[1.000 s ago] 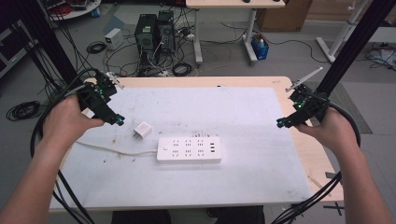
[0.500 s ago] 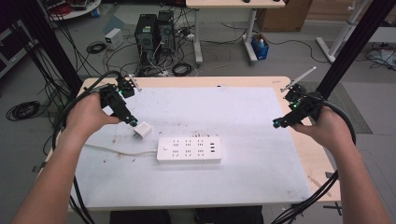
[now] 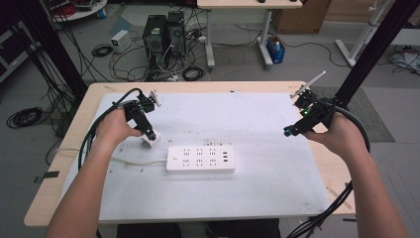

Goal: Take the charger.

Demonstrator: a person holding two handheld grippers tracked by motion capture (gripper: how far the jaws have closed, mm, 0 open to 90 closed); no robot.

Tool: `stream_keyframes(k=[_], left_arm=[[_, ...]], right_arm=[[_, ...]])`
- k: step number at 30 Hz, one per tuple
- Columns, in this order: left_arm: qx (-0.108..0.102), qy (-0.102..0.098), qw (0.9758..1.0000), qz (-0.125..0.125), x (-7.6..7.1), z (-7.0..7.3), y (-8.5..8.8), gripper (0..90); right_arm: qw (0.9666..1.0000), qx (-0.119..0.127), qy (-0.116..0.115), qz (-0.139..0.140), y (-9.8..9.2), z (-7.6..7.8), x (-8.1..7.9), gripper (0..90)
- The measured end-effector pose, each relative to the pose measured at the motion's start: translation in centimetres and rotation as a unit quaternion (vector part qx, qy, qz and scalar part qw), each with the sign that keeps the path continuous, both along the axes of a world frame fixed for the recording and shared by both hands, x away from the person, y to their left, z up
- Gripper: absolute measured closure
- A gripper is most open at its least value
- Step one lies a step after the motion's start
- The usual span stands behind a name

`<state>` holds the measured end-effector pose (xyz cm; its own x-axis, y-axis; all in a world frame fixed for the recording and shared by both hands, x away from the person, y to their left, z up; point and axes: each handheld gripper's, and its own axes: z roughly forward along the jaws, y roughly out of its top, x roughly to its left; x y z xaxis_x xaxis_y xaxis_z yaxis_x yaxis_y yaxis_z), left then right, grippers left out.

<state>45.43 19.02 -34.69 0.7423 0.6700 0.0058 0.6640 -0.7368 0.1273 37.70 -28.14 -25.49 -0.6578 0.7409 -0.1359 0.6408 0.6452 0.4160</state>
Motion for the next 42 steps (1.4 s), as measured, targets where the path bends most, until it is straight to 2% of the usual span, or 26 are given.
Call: stream_keyframes(k=[1,2,8,10,16,18,19,25,28,30,32,36,42], left_arm=[[0.001,0.008,0.9998,0.015,0.4,-1.2,0.1,19.3],[0.001,0.008,0.9998,0.015,0.4,-1.2,0.1,19.4],[0.0,0.023,0.9991,0.036,1.3,-3.8,0.2,19.4],[0.012,0.028,0.9988,0.038,1.7,-4.6,0.1,19.9],[0.018,0.028,0.9986,0.041,2.0,-5.3,-0.1,27.1],[0.016,0.027,0.9986,0.041,2.1,-5.4,-0.1,31.8],[0.015,0.033,0.9984,0.044,2.2,-5.9,-0.3,39.6],[0.02,0.032,0.9985,0.041,2.1,-5.9,-0.4,42.4],[0.012,0.027,0.9988,0.039,1.6,-5.1,-0.4,42.5],[0.003,0.019,0.9992,0.036,1.1,-4.0,-0.4,42.4],[0.002,0.01,0.9994,0.032,0.6,-2.5,-0.4,42.4],[-0.017,-0.005,0.9994,0.029,-0.7,1.0,-0.5,42.4],[-0.025,-0.026,0.9991,0.021,-2.5,6.0,-0.8,42.4]], right_arm=[[1.0,0.001,0.0,-0.001,0.0,0.0,0.0,17.3],[1.0,0.001,0.0,-0.001,0.0,0.0,0.0,17.3],[1.0,0.001,0.001,-0.004,-0.2,-0.2,0.0,17.3],[1.0,0.001,0.002,-0.006,-0.3,-0.2,0.0,17.3],[1.0,0.002,0.001,-0.005,-0.4,-0.4,0.0,17.3],[1.0,0.0,0.001,-0.005,-0.4,-0.5,0.0,17.3],[1.0,0.0,0.002,-0.005,-0.5,-0.6,0.0,17.3],[0.9999,-0.001,0.004,-0.013,-0.6,-0.8,-0.1,17.3],[0.9999,-0.001,0.006,-0.013,-0.7,-0.8,-0.1,17.4],[0.9999,-0.001,0.008,-0.014,-0.7,-0.9,-0.1,17.4],[0.9998,-0.001,0.012,-0.018,-0.8,-0.9,-0.1,17.4],[0.9995,0.003,0.018,-0.027,-1.1,-0.8,0.0,17.4],[0.9992,0.005,0.021,-0.034,-1.5,-0.4,-0.1,17.4]])
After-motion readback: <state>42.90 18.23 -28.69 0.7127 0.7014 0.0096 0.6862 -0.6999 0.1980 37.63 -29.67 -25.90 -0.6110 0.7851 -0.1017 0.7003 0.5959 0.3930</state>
